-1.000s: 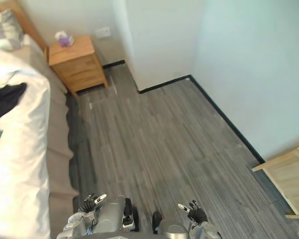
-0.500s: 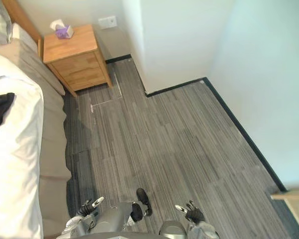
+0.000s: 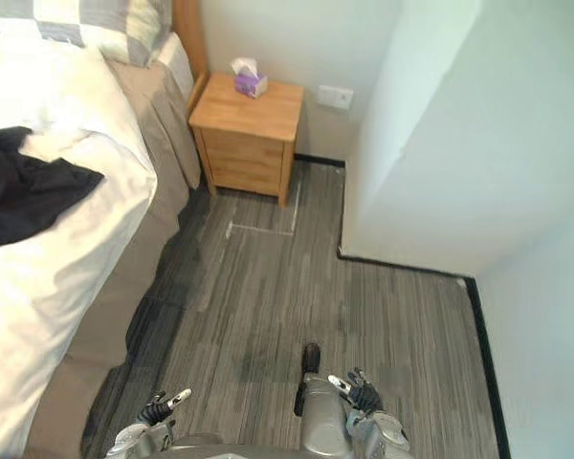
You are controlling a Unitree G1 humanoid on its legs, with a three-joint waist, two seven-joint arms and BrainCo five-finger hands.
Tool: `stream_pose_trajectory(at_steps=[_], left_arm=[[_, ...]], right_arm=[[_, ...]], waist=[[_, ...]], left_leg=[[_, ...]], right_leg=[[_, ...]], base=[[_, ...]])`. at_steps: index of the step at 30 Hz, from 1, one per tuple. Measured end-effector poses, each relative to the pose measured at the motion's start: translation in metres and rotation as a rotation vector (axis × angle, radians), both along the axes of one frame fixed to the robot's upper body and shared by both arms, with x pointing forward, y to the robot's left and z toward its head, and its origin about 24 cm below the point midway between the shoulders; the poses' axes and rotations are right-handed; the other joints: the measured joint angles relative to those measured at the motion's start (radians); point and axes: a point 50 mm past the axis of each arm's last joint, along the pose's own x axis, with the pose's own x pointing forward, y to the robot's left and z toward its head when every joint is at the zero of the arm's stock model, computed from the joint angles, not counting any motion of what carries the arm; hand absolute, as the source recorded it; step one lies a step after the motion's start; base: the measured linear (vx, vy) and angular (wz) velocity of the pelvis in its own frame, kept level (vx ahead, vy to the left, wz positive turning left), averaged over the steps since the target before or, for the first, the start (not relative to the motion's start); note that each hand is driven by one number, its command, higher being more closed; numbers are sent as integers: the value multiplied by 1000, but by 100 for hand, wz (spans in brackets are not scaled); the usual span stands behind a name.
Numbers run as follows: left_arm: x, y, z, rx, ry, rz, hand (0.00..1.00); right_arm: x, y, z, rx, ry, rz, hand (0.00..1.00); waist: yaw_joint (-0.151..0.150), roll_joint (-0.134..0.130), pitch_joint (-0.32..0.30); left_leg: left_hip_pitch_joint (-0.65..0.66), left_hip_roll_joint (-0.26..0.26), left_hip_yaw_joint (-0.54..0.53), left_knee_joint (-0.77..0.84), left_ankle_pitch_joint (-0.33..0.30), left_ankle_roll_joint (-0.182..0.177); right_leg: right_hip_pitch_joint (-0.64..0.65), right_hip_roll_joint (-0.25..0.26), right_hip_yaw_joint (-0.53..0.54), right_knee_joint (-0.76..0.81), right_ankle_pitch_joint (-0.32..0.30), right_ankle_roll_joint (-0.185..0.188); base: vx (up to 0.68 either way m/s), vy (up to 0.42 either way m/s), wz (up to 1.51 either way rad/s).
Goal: Tidy the bed and pick cloth on bed and put in laundry
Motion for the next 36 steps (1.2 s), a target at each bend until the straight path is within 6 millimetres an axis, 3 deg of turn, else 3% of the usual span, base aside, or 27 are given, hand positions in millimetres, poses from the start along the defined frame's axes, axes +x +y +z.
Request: stream_pose_trajectory(at_steps=[2,3,4,5,6,7,9,12,14,16,18,19,20,22,23,24,25,26,27,28,30,32,33,35,36], left_arm=[[-1,-4,-1,-15,11,6,0],[-1,-4,-1,-21,14,16,0],[0,-3,-1,-21,11,19,0],[0,-3,-1,-22,10,19,0],[5,-2,1,-18,-9,19,0],[10,-2,2,-18,-20,14,0],[14,-4,3,-24,-31,12,0],[17,-6,4,-25,-41,9,0],[18,-7,4,-25,-43,9,0],[20,-9,4,-30,-44,6,0],[19,-5,4,-20,-43,6,0],[20,-4,4,-18,-44,6,0],[20,-4,5,-18,-48,6,0],[21,2,6,-2,-47,7,0],[20,1,5,3,-37,7,0],[19,1,5,9,-30,1,0],[18,1,4,17,-19,-10,0],[17,1,4,21,-16,-17,0],[17,3,4,33,-12,-36,0],[16,3,4,40,-9,-50,0],[16,5,5,49,-15,-53,0],[14,6,5,61,-15,-52,0],[14,7,5,64,-13,-47,0],[15,8,5,64,-17,-52,0],[15,6,5,61,-17,-57,0]], right_arm=[[3,-2,2,3,-4,-18,0],[2,-3,1,1,13,-21,0],[-2,-4,-1,-1,35,-10,0],[-5,-4,-2,1,45,-5,0],[-12,-7,-4,-6,63,-13,0],[-20,-12,-6,-17,90,-23,0],[-29,-16,-7,-25,107,-46,0],[-32,-15,-8,-37,120,-27,0],[-33,-15,-9,-48,128,-8,0],[-40,-16,-10,-49,141,-23,0],[-38,-14,-10,-46,126,-21,0],[-35,-13,-9,-49,113,-19,0],[-29,-12,-7,-51,90,-14,0],[-19,0,-6,-26,57,21,0],[-18,2,-6,-16,54,25,0],[-19,3,-7,-12,54,26,0],[-19,3,-7,-7,52,29,0],[-18,2,-6,-3,47,28,0],[-18,2,-6,-3,42,28,0],[-15,2,-5,-8,28,34,0],[-10,4,-3,-9,4,50,0],[-4,6,-1,-10,-21,60,0],[1,8,1,-7,-38,68,0],[4,11,1,2,-48,63,0],[3,10,1,4,-47,55,0]], waist=[[-6,26,-3],[-9,36,-2],[-10,36,4],[-13,36,4],[-10,44,9],[-8,30,20],[-10,28,23],[-9,21,27],[-10,17,29],[-8,18,28],[-5,1,33],[-5,-4,33],[-1,-19,25],[12,-45,20],[13,-47,19],[12,-47,19],[11,-47,19],[9,-46,21],[0,-50,21],[-7,-48,21],[-2,-49,23],[-2,-46,25],[-2,-43,26],[-2,-43,26],[0,-46,25]], left_leg=[[-57,33,2,144,17,-28],[-121,63,1,320,59,-53],[-213,103,7,531,153,-52],[-256,127,12,628,164,-52],[-321,158,52,771,125,-39],[-373,170,105,820,96,-23],[-411,167,187,747,62,-19],[-435,108,308,443,52,-22],[-435,58,374,218,93,-13],[-415,33,492,-15,226,21],[-374,35,593,-52,310,66],[-364,20,606,-55,309,100],[-360,-5,606,-54,287,151],[-353,-43,597,-43,247,181],[-327,-61,576,-40,224,185],[-309,-70,561,-41,214,187],[-267,-89,519,-48,193,197],[-243,-97,494,-57,184,205],[-206,-106,436,-64,171,205],[-174,-105,378,-77,167,200],[-134,-100,300,-102,167,198],[-107,-79,220,-110,160,184],[-102,-60,173,-110,154,165],[-108,-41,101,-109,146,136],[-115,-37,44,-104,136,115]], right_leg=[[-4,25,-17,63,-73,-17],[30,48,-26,63,-108,-31],[94,69,-36,30,-135,-47],[125,80,-40,11,-142,-56],[195,91,-47,-25,-148,-58],[262,87,-56,-62,-148,-66],[343,74,-70,-125,-149,-65],[423,50,-85,-199,-159,-46],[459,33,-109,-223,-168,-27],[498,29,-166,-244,-188,9],[533,6,-194,-246,-210,46],[543,-5,-206,-245,-217,59],[545,-30,-207,-242,-228,80],[533,-76,-219,-176,-241,123],[506,-114,-229,-42,-255,152],[484,-135,-233,58,-259,159],[418,-190,-227,302,-223,162],[380,-213,-218,413,-199,158],[327,-236,-196,573,-220,152],[280,-237,-189,637,-242,140],[212,-222,-170,619,-273,137],[168,-182,-144,482,-286,133],[152,-138,-111,332,-281,134],[149,-75,-11,71,-219,137],[154,-48,73,-89,-150,135]], base=[[481,-414,6],[381,-333,5],[372,-311,9],[380,-274,11],[399,-240,9],[405,-231,6],[354,-178,15],[298,-71,14],[399,60,47],[367,127,61],[319,141,50],[356,181,36],[339,191,21],[419,241,23],[374,210,36],[393,207,62],[320,137,69],[389,116,115],[387,43,142],[374,21,148],[377,-78,137],[362,-175,130],[258,-223,123],[255,-287,127],[290,-375,131]])
